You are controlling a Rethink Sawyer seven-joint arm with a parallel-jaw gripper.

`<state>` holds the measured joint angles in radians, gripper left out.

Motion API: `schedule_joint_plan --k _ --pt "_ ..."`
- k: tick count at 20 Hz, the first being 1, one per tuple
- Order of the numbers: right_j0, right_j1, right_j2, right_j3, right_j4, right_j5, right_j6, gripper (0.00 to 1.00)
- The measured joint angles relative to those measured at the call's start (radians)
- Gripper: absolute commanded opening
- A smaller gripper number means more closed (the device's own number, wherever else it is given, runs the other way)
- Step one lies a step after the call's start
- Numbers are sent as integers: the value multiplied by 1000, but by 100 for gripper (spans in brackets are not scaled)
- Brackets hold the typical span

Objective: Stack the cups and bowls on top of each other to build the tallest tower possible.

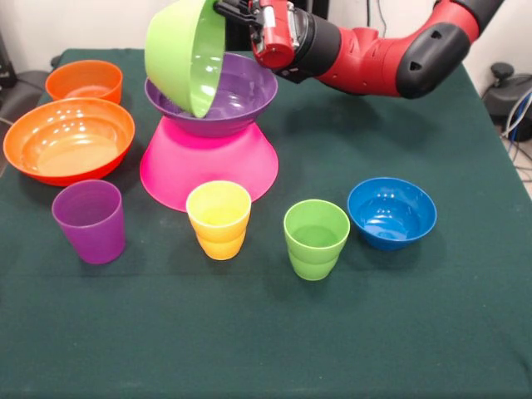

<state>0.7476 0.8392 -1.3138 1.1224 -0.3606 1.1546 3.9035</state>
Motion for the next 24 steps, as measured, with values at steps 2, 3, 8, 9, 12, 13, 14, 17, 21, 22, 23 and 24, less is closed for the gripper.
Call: schedule_joint_plan --k 2,3,8,9,12,13,14,17,21,22,23,24 --pt "0 6 0 0 1 0 0 0" --pt "0 10 0 0 2 0 0 0" --pt "0 22 0 0 7 8 0 0" --pt "0 23 0 0 7 10 0 0" --pt "0 27 0 0 8 15 0 0" --pt "0 27 0 0 9 16 0 0" --pt "0 27 0 0 10 17 0 0" --pt "0 27 0 0 10 17 0 0" --pt "0 27 0 0 10 17 0 0" --pt "0 27 0 0 10 17 0 0" --pt "0 27 0 0 10 17 0 0" --pt "0 27 0 0 10 17 0 0"
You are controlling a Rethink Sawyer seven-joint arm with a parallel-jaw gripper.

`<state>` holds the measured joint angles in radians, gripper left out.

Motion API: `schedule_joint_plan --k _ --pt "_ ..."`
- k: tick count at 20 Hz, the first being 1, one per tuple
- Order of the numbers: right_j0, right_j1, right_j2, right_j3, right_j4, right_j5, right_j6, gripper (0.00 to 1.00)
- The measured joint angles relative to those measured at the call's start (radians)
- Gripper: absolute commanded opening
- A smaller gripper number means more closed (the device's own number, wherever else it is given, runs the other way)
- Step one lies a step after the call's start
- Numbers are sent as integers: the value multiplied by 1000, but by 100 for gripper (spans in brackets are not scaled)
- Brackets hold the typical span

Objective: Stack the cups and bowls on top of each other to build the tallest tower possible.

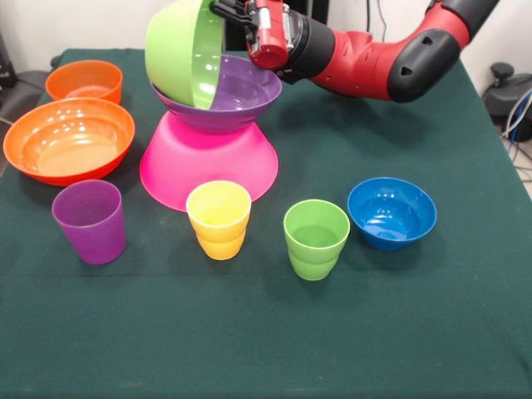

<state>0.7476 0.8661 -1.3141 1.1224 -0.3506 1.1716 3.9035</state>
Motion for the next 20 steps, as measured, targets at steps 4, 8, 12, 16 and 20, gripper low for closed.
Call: schedule_joint_plan --k 4,8,12,16,20 --pt "0 0 0 0 0 1 0 0" --pt "0 0 0 0 0 5 0 100" --pt "0 0 0 0 0 26 0 100" --pt "0 0 0 0 0 51 0 100" --pt "0 0 0 0 0 74 0 100"
